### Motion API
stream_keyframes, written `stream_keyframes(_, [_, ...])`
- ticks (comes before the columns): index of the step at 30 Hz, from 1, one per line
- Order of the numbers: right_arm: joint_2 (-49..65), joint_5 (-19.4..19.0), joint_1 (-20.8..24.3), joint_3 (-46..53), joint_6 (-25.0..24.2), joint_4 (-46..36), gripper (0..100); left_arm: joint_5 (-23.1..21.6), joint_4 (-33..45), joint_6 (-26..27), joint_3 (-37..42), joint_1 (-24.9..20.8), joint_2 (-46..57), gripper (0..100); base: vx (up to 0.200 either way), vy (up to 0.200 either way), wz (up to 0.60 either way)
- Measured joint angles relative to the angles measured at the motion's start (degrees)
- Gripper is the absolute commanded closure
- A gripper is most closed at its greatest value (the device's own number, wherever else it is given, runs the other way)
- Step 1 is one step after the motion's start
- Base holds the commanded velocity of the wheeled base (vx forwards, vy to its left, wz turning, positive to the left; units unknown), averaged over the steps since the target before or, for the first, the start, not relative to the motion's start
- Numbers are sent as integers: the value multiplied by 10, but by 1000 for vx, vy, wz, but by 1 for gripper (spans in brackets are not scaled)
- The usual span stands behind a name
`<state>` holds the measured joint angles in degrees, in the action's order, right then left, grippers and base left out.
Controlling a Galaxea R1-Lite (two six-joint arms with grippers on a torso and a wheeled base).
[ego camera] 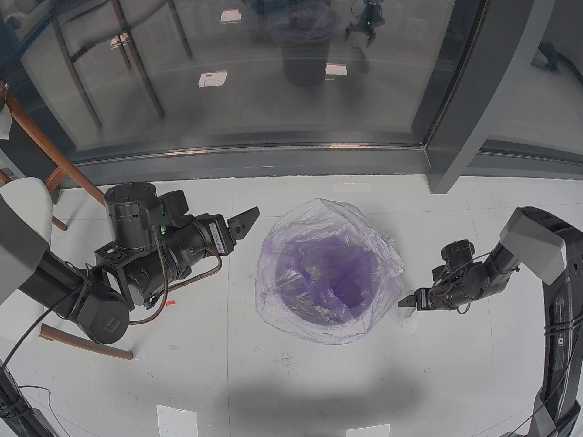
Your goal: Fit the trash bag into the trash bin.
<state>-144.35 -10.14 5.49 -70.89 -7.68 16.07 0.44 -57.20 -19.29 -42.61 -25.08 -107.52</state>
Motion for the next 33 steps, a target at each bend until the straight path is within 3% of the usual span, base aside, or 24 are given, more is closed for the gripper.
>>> stream_keyframes(8, [-29, 2, -2, -84, -3, -55, 0, -5, -1, -15, -4, 0, 1, 0, -150, 0, 0])
stream_keyframes(19, [-48, 7, -1, -146, -3, -107, 0, 15, -2, 17, -13, 0, -1, 0, 0, 0, 0])
stream_keyframes(33, [-108, 26, -7, -233, -2, -141, 0, 36, -23, 2, -20, -2, -4, 0, 0, 0, 0])
